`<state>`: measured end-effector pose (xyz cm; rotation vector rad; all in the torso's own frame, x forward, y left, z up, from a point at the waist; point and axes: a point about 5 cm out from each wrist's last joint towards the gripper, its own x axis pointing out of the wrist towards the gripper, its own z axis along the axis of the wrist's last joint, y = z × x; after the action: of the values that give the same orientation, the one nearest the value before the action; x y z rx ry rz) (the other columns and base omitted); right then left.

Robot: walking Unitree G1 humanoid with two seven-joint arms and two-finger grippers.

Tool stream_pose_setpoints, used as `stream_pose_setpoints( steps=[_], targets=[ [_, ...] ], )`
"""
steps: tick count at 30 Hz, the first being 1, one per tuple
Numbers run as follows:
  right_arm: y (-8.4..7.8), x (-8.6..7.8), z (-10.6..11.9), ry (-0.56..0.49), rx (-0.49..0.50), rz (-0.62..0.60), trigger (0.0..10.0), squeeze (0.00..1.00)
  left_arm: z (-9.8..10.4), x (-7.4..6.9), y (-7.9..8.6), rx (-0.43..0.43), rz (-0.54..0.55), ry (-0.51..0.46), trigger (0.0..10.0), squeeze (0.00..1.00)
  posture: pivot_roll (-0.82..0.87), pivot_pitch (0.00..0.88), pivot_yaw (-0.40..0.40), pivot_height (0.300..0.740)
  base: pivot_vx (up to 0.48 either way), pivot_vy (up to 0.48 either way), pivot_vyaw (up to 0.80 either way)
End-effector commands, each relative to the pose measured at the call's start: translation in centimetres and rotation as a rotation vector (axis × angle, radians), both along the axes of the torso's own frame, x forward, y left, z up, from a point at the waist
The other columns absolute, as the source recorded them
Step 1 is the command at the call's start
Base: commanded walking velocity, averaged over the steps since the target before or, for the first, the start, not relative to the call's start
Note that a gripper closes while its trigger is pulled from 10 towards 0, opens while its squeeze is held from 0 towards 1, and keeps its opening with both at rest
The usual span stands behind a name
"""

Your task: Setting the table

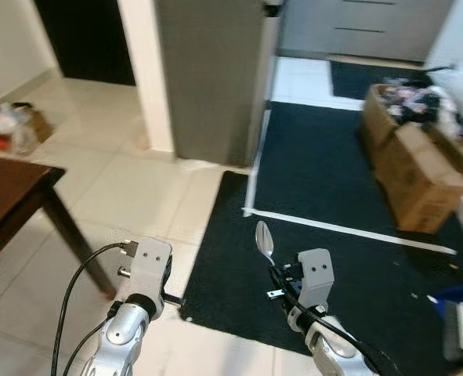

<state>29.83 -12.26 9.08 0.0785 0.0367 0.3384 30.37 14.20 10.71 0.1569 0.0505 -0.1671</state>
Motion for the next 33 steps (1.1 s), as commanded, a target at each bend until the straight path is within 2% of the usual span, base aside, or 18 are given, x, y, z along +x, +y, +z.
stream_pose_setpoints(
  steps=[1, 33],
  targets=[
    [0.17, -0.17, -0.06, 0.001, 0.002, 0.008, 10.0, 0.00, -0.79, -0.38, 0.39, 0.012, 0.007, 0.035, 10.0, 0.00, 0.07, 0.130, 0.034, 0.740, 0.000, 0.000, 0.80],
    [0.08, -0.23, 0.00, 0.001, -0.002, 0.008, 10.0, 0.00, -0.81, -0.38, 0.31, 0.018, 0.003, 0.038, 10.0, 0.00, 0.07, 0.129, 0.034, 0.740, 0.000, 0.000, 0.80]
  ],
)
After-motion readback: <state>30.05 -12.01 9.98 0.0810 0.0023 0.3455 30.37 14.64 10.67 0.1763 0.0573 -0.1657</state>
